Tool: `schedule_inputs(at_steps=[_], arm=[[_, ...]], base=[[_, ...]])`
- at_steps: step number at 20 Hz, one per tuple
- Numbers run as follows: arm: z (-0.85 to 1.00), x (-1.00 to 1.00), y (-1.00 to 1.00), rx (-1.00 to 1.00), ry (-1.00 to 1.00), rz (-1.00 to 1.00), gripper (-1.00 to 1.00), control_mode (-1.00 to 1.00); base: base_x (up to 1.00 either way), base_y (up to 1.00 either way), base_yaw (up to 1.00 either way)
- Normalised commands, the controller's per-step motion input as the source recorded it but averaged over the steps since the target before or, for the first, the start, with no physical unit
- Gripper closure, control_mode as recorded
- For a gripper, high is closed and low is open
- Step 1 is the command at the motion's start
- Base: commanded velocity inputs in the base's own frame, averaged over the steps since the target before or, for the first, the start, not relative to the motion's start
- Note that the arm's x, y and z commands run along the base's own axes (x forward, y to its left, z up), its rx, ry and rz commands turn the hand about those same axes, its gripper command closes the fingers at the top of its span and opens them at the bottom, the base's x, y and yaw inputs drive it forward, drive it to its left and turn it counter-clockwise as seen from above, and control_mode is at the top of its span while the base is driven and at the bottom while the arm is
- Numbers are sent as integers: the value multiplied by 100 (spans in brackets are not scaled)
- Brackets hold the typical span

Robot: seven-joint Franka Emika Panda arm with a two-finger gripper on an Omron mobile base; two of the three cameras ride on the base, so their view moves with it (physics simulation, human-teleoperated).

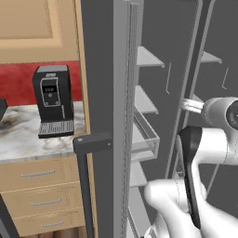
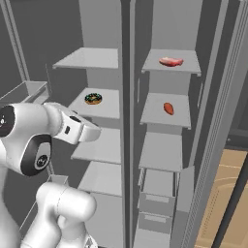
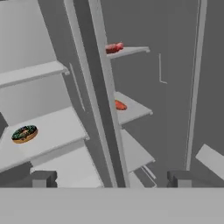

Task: There's a steak in the fridge that needs to be moved to the freezer for freezing. Pick up the steak from the fridge, place it on any shelf in the freezer, and close the fridge and freezer doors when done.

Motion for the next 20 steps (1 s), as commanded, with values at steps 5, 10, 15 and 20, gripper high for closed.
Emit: schedule_inputs(at_steps=[5,10,15,20], arm=[[-16,-19,-3,8,5,47,-100,-100],[0,-22,31,6,3,39,-100,-100],[-8,-5,83,0,0,2,-100,-100],[-4,10,-5,7,0,0,-100,-100]], base=[[0,0,0],[0,0,0],[0,0,0],[0,0,0]])
